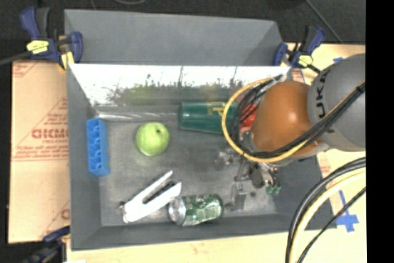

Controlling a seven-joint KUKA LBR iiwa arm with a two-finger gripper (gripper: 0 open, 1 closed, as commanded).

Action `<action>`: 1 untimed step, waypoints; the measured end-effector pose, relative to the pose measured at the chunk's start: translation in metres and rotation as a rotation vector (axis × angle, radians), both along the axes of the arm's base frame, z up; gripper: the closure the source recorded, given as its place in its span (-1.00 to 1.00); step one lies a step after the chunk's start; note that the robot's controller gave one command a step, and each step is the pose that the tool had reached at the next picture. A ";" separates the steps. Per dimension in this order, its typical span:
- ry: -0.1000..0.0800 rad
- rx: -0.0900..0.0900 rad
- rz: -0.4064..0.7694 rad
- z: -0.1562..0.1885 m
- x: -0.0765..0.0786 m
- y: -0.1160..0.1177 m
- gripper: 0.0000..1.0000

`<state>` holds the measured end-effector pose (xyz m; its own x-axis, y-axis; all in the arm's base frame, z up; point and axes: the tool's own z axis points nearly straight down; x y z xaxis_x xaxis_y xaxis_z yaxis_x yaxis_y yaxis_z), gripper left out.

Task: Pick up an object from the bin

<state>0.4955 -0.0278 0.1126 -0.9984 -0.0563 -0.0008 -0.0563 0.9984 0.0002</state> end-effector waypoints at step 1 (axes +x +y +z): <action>-0.004 -0.002 0.038 -0.021 -0.012 0.031 -1.00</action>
Offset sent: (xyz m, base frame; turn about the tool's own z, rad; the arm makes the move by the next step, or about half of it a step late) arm -0.0240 0.0180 -0.0426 -0.1202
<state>0.4836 0.0036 0.0917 -0.9955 -0.0942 -0.0044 -0.0942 0.9956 -0.0018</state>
